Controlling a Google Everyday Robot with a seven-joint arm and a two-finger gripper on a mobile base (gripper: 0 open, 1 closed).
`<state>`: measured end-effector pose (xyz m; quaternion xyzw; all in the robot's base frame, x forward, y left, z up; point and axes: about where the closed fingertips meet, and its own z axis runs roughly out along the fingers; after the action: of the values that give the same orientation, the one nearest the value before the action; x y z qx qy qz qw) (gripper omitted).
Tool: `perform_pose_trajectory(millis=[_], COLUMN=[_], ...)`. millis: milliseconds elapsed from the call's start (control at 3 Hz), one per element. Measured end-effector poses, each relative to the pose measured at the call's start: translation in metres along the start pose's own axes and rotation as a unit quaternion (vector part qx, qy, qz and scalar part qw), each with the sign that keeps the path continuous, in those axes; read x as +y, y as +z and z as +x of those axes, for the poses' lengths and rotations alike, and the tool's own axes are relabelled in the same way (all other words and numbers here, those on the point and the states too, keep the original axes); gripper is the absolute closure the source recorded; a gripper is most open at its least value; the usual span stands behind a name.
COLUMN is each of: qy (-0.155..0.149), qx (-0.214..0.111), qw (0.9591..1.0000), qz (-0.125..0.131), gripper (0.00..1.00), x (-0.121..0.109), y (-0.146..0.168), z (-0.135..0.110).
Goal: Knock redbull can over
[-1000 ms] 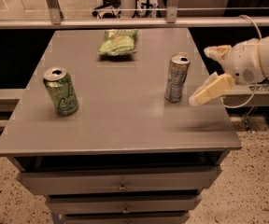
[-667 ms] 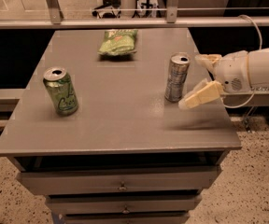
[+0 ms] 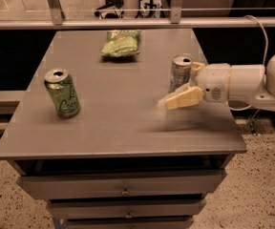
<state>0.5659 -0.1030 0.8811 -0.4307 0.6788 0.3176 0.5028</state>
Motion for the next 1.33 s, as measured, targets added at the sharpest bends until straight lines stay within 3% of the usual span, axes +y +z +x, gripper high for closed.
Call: perform_pose_trajectory(millis=[333,667,1000,1333], qy=[0.009,-0.008,-0.024,-0.043], qx=[-0.026,-0.032,-0.029,-0.012], qw=[0.9995,0.999,0.9986,0.9984], qz=[-0.014,-0.029,-0.039,-0.034], gripper=[0.0,0.0,0.0,0.0], x=[0.012,0.023,0.029,0.023], y=[0.025,0.047,0.059,0.046], z=[-0.014,-0.037,-0.051,-0.051])
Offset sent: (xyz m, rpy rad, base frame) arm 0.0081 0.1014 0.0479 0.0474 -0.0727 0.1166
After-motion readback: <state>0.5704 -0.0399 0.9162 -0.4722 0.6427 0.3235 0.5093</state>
